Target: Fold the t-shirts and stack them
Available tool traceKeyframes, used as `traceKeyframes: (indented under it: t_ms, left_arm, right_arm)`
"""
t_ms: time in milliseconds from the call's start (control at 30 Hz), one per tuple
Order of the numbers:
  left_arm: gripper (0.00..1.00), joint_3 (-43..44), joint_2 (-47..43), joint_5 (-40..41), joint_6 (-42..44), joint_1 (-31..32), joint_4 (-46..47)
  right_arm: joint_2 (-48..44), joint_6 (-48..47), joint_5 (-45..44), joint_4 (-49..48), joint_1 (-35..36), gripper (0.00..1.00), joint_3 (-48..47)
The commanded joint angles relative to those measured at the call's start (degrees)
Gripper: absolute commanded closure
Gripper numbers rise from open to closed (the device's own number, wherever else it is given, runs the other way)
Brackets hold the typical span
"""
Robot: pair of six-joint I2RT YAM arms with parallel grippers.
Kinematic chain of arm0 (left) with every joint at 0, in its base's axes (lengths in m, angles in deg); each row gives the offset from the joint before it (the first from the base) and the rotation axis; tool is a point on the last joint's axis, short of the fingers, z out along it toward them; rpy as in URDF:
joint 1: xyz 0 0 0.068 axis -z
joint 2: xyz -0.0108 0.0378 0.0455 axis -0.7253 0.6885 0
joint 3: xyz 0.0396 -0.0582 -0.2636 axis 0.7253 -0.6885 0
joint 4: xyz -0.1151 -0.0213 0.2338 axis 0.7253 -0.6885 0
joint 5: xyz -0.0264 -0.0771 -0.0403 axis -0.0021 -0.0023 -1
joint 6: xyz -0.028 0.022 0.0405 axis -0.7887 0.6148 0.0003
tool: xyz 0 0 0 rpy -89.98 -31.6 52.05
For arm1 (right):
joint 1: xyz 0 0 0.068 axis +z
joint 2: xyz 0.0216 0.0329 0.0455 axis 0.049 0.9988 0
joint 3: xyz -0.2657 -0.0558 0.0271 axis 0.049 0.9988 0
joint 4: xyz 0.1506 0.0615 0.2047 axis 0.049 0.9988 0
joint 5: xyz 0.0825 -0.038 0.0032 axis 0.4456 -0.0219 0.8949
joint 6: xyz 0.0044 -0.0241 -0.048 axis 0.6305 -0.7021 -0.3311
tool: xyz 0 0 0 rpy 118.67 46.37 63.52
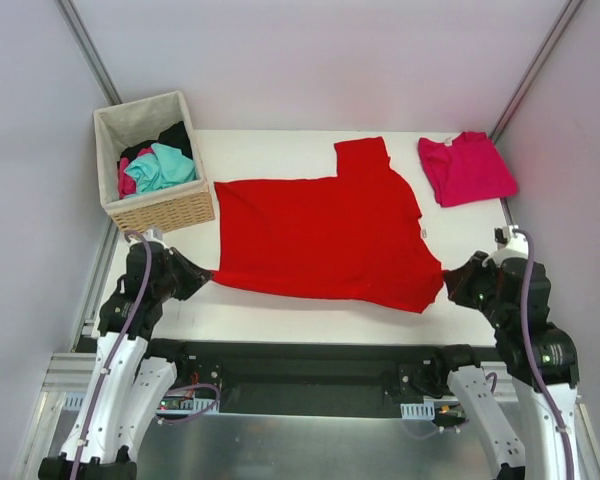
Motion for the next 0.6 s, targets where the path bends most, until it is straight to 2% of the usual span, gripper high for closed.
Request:
traceKeyframes:
  t_ms: [0, 233, 567]
  left_arm:
    - [1.00, 2.9, 3.2, 5.8, -0.6, 0.4, -1.6]
    - [1.00, 4.3, 11.3, 9.4, -0.9, 0.4, 2.2]
    - [1.00, 9.7, 23.8, 10.0, 0.4, 0.4, 7.5]
  right_arm:
    - [5.2, 0.6, 6.0, -8.6, -0.4, 0.99, 0.5]
    - [16.7, 1.2, 10.7, -18.6, -0.3, 0.99, 0.3]
    - [29.8, -0.1, 13.2, -26.5, -0.3, 0.99, -3.8]
